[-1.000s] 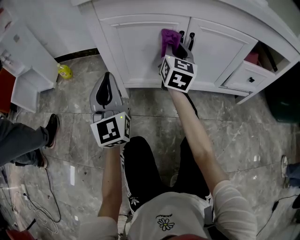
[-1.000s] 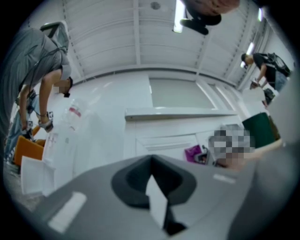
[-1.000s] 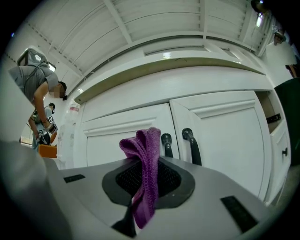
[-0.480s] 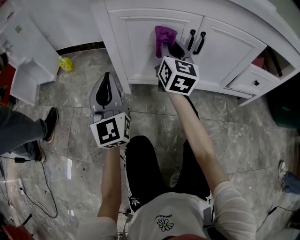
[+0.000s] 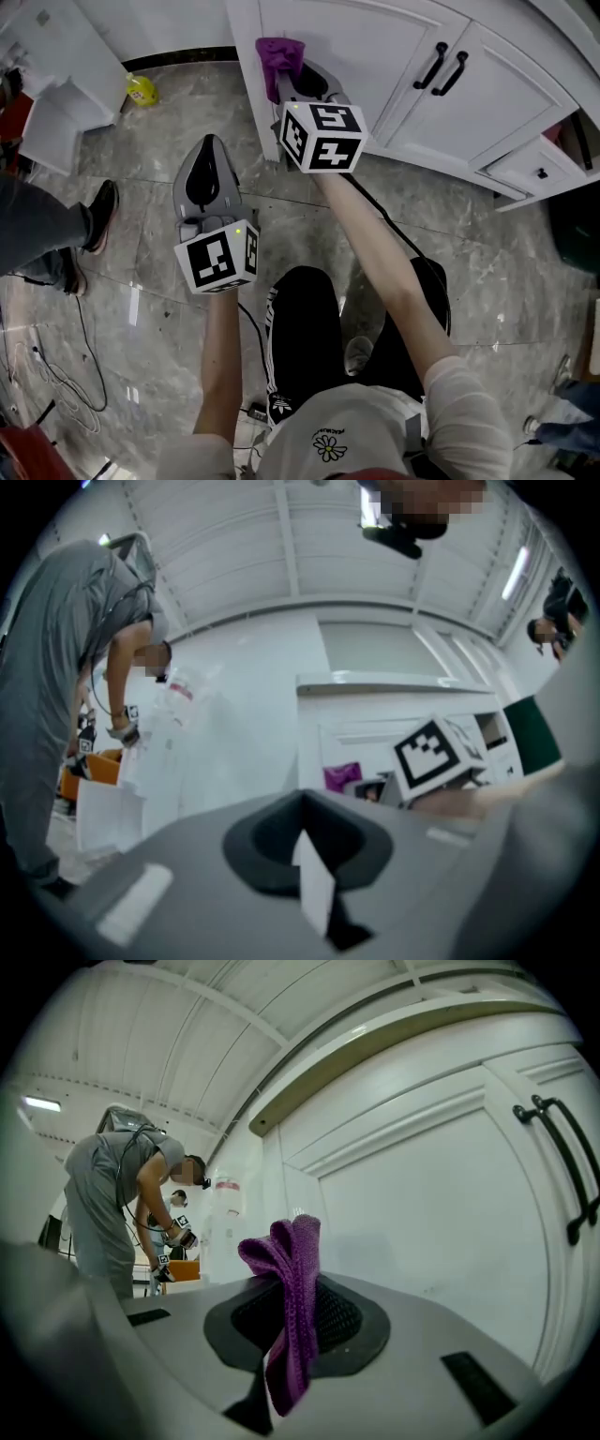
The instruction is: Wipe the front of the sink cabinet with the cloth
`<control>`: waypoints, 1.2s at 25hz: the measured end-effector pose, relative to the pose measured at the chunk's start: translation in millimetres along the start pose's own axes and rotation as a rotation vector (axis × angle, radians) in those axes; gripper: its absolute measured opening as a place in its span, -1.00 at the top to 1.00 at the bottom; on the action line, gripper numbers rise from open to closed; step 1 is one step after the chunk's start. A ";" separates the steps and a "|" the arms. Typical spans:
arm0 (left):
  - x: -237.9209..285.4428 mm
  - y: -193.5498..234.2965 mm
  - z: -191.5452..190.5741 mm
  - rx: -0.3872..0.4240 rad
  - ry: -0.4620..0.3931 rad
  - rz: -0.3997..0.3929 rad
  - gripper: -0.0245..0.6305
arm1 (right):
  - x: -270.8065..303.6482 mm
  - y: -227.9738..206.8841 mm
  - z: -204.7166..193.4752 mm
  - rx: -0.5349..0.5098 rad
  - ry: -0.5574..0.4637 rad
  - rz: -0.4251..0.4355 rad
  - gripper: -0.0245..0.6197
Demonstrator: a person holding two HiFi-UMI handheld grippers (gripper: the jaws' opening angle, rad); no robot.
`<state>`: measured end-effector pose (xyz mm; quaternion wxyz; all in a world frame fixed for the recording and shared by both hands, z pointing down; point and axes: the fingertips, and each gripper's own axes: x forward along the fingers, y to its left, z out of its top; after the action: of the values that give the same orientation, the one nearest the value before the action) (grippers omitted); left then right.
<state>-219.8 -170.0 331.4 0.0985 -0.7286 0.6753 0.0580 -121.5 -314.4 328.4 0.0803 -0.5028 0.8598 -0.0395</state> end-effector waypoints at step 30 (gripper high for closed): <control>19.7 -57.1 -10.3 -0.005 0.030 -0.092 0.91 | -37.4 -99.2 -10.3 -0.098 0.005 -0.193 0.77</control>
<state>-161.8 -187.5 340.9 0.0891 -0.7600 0.6422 0.0441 -20.2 -330.7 357.0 0.0495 -0.5865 0.8084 -0.0063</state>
